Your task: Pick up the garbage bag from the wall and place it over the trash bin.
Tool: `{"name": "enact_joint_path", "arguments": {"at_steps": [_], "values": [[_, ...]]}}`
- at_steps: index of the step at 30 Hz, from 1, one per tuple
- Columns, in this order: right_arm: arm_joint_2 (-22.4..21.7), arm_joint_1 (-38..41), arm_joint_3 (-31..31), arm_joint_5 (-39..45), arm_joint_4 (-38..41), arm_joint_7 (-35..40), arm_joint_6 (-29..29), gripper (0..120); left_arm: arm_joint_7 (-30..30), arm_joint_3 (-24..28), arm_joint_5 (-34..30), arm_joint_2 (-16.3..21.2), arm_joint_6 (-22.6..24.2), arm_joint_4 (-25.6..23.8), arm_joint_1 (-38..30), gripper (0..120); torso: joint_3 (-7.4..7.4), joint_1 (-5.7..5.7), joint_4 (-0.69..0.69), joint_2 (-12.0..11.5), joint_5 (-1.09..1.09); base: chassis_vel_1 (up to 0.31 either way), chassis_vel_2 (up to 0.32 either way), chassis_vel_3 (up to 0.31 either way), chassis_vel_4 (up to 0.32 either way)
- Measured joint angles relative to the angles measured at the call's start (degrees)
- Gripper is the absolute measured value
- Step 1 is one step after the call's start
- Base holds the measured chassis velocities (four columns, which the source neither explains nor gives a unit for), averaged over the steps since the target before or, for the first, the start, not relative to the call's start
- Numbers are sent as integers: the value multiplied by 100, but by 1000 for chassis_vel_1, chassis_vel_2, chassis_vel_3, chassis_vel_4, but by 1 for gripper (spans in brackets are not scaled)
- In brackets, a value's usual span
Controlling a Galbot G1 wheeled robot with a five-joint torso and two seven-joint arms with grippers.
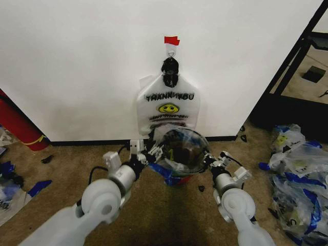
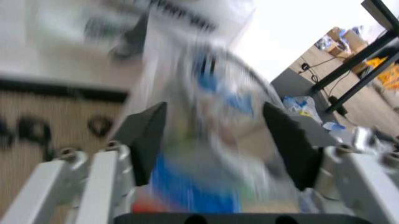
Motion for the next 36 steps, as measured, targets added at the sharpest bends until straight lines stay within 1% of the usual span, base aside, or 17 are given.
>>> {"name": "enact_joint_path", "arguments": {"at_steps": [2, 3, 5, 6, 12, 23, 24, 26, 28, 29, 31, 32, 34, 35, 36], "values": [[15, 44, -31, 5, -34, 47, 0, 0, 76, -88, -40, -29, -162, -132, 441, 77, 0, 0, 4, 0, -1, 0, 0, 0, 0], [15, 56, -48, 6, -57, 60, -2, 0, 118, -112, -121, -43, -226, -198, 642, 81, 0, 0, 2, 0, 0, 0, 0, 0, 0], [14, 63, -56, 5, -72, 65, -2, 0, 156, -133, -236, -66, -275, -243, 791, 86, 0, 0, -2, 0, 1, 0, 0, 0, 0], [7, 68, -62, 2, -81, 66, -2, 0, 184, -156, -435, -127, -330, -254, 938, 94, 0, 0, -4, 0, 1, 0, 0, 0, 0], [-44, 36, -45, 0, -60, 59, -2, 0, 266, -104, -613, -297, -363, -95, 1030, 96, 0, 0, -4, 0, 1, 0, 0, 0, 0], [-81, -46, -9, 32, 79, 34, -3, 0, 281, 70, -405, -444, -298, 391, 867, 94, 0, 0, -3, -1, 0, 0, 0, 0, 0], [-83, -52, -8, 33, 87, 31, -4, 0, 282, 87, -404, -470, -298, 432, 836, 91, 0, 0, -3, -1, 1, 0, 0, 0, 0], [-90, -67, -8, 38, 106, 27, -5, 0, 279, 124, -404, -536, -311, 519, 771, 82, 0, 0, -3, -2, 0, 0, 0, 0, 0], [-101, -73, -6, 40, 119, 25, -7, 0, 269, 146, -415, -580, -330, 569, 729, 75, 0, 0, -3, -2, 0, 0, 0, 0, 0], [-101, -73, -6, 40, 119, 25, -7, 0, 269, 146, -415, -580, -330, 569, 729, 75, 0, 0, -3, -2, 0, 0, 0, 0, 0], [-111, -75, -7, 44, 124, 24, -12, 0, 264, 162, -423, -594, -350, 588, 712, 64, 1, 0, -3, -2, 0, 0, 0, 0, 0], [-111, -75, -7, 45, 125, 24, -12, 0, 264, 163, -424, -594, -351, 588, 712, 63, 0, 0, -3, -2, 0, 0, 0, 0, 0], [-109, -73, -8, 49, 125, 24, -15, 0, 264, 169, -424, -592, -362, 590, 713, 53, 0, 0, -3, -2, 0, 0, 0, 0, 0], [-101, -69, -14, 49, 125, 24, -17, 0, 264, 173, -422, -592, -364, 591, 715, 47, 0, 0, -3, -2, 0, 0, 0, 0, 0], [-101, -69, -14, 49, 125, 24, -17, 0, 264, 173, -422, -592, -364, 591, 715, 47, 0, 0, -3, -2, 0, 0, 0, 0, 0]]}}
